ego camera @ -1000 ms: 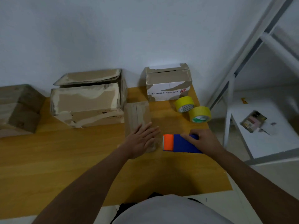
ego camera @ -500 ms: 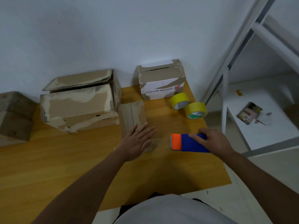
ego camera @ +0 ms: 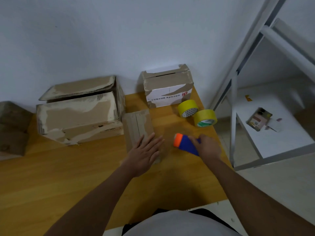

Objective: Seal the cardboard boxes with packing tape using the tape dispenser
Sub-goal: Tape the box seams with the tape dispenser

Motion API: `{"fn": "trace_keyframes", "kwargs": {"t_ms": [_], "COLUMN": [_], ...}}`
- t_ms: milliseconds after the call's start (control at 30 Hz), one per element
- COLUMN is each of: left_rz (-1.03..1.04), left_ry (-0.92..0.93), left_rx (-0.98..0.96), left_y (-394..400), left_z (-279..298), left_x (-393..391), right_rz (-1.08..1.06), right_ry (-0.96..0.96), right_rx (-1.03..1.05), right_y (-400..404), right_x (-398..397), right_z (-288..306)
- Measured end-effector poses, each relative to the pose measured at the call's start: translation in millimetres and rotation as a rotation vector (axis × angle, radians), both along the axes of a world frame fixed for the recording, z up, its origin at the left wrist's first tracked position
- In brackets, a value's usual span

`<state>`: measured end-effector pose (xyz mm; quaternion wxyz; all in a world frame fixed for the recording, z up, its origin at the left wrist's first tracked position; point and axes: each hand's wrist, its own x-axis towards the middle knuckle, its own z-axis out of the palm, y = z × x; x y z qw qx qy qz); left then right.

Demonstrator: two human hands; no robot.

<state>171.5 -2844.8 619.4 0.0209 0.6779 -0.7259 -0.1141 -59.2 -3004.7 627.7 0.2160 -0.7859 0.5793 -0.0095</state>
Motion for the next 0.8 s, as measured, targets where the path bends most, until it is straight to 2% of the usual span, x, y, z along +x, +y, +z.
{"fn": "trace_keyframes", "kwargs": {"t_ms": [67, 133, 200, 267, 367, 433, 467, 533, 567, 667, 733, 800], "left_rz": [-0.007, -0.012, -0.012, -0.019, -0.028, -0.027, -0.024, -0.023, -0.026, -0.029, -0.023, -0.023], "left_ry": [-0.003, 0.002, -0.001, -0.012, -0.002, 0.026, 0.033, 0.034, 0.032, 0.034, 0.04, 0.038], "left_rx": [0.001, 0.003, 0.006, 0.007, 0.001, -0.002, -0.004, -0.001, -0.001, -0.002, -0.004, -0.004], "left_y": [0.7, 0.5, -1.3, -1.4, -1.2, -1.2, -1.2, -1.5, -1.4, -0.8, -1.2, -1.0], "left_z": [0.1, 0.7, -0.8, -2.6, -2.3, -0.6, 0.4, 2.2, 2.5, 3.7, 5.7, 6.4], "left_x": [-0.6, 1.2, 3.2, 3.5, 4.3, 3.7, 3.2, 3.0, 3.1, 2.1, 2.4, 2.8], "right_rz": [-0.142, -0.19, -0.136, -0.112, -0.047, 0.007, 0.012, 0.02, 0.007, -0.14, -0.243, -0.3], "right_ry": [-0.007, -0.023, -0.043, -0.055, 0.049, 0.107, 0.059, -0.22, -0.392, -0.773, -0.847, -0.865], "right_rx": [0.018, -0.032, -0.052, 0.048, 0.208, 0.181, 0.102, 0.031, 0.131, 0.675, 0.875, 0.97], "right_y": [-16.7, -22.1, -11.7, 9.0, 31.2, 35.6, 37.4, 45.2, 50.8, 69.7, 75.3, 76.0], "right_x": [-10.1, -13.4, -2.0, 14.7, 28.6, 28.6, 29.6, 38.5, 46.4, 67.8, 69.1, 63.0], "right_z": [6.2, 9.6, 4.8, -8.1, -22.3, -23.8, -22.7, -16.0, -11.4, -0.5, -2.9, -5.0]}}
